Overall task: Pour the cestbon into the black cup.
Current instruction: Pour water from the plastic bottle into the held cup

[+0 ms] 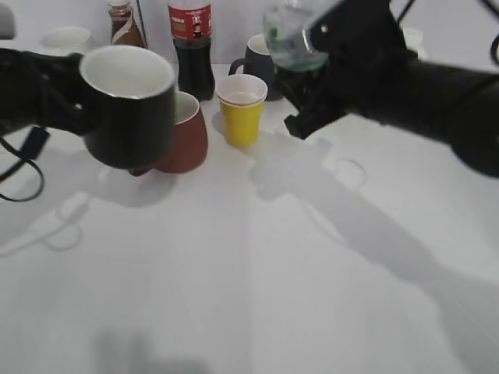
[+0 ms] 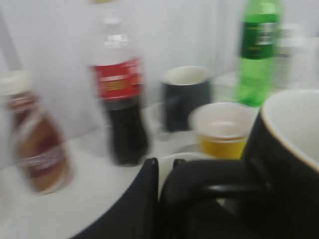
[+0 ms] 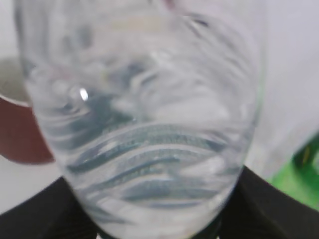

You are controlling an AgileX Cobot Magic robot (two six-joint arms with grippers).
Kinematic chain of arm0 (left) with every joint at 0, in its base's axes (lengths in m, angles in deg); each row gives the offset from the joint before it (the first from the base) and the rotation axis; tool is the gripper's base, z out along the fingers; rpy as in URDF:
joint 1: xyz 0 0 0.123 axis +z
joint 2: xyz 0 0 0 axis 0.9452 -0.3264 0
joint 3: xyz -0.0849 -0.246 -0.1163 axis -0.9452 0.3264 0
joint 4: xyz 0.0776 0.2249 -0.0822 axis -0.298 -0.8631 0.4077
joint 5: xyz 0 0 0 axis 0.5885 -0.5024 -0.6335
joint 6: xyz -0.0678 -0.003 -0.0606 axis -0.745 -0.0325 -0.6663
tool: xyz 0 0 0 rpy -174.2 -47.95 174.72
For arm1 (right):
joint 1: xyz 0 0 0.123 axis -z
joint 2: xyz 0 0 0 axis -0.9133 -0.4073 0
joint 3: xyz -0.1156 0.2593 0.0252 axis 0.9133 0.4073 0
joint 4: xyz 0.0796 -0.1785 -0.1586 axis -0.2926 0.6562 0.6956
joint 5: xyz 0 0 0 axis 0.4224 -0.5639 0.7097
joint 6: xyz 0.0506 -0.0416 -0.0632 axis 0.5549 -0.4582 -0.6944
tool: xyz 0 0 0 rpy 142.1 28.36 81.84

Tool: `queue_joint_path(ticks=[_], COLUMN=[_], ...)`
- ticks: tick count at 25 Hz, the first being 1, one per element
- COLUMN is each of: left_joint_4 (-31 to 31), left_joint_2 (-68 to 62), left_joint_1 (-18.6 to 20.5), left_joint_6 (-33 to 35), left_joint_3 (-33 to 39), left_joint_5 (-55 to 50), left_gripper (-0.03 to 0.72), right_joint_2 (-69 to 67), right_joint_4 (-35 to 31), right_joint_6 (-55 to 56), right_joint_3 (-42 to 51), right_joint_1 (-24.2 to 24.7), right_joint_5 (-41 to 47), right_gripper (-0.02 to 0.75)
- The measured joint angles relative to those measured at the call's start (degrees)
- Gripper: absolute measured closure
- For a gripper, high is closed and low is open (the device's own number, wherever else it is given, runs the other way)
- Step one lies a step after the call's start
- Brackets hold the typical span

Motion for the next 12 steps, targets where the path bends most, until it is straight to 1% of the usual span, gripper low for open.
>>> queue_joint_path(ticks=[3,6,8,10,12], left_joint_4=[0.5,2.7,4.2,5.2,5.3], left_joint_2=[0.1,0.1,0.2,0.3,0.3], left_joint_1=[-5.8,-10.7,-12.8,-13.8,-14.4], left_joint_6=[-0.6,-0.7,-0.7,-1.1,-2.8], left_joint_3=[0.0,0.0,0.0,0.0,0.0], left_joint_5=[-1.5,-3.4,-4.9,-5.9,-6.1], left_gripper=[0.640,0.640,0.640,0.640,0.640], right_joint_2=[1.1,1.1,1.1,1.1,1.1], right_joint_4=[7.2,13.8,16.9,19.3,20.3], right_joint_6=[-2.4,-4.9,-7.6,-11.3,-15.4], right_joint_3=[-4.1,-6.9,-8.0,-8.4,-8.4], right_joint_1=[-0.1,-0.1,-0.1,-0.1,-0.1], right_joint_5=[5.6,7.9,8.3,8.4,8.8], right_gripper=[0.305,0.305,0.305,0.305,0.305])
